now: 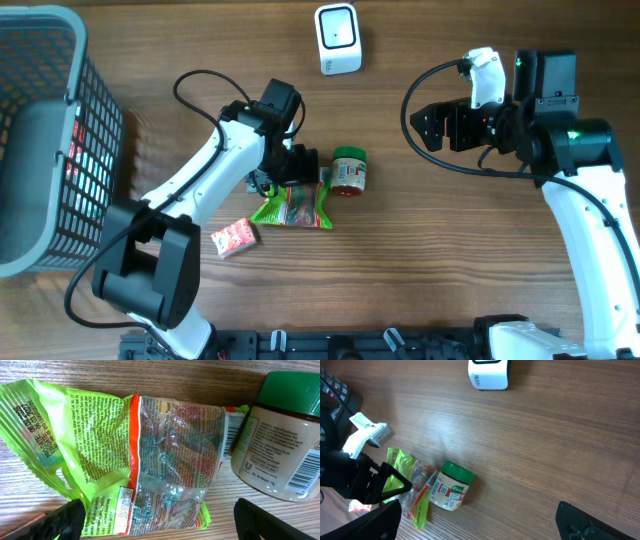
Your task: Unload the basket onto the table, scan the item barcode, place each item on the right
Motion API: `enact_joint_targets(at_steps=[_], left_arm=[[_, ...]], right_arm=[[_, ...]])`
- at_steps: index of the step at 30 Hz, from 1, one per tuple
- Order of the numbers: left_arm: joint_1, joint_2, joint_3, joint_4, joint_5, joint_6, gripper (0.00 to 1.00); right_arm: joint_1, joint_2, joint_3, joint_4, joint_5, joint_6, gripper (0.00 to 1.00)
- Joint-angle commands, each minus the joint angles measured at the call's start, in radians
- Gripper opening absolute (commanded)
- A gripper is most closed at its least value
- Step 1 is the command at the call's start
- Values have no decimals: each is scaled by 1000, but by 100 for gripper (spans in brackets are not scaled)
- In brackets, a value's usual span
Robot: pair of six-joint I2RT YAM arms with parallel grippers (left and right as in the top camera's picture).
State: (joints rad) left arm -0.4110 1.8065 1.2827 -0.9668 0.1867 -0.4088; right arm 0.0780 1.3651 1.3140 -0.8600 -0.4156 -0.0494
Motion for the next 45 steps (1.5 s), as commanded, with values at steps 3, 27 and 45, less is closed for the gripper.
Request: enact_joint_targets(at_steps=[3,27,45], left_arm=[[90,-113,188,-61,-2,12,91],[112,-162,-355,-261,51,-16,4],[112,-165,-375,182,-124,-48,4]], right_arm=[[3,1,18,2,-11,0,100],[3,1,18,2,-11,0,100],[3,1,18,3,-11,0,100]])
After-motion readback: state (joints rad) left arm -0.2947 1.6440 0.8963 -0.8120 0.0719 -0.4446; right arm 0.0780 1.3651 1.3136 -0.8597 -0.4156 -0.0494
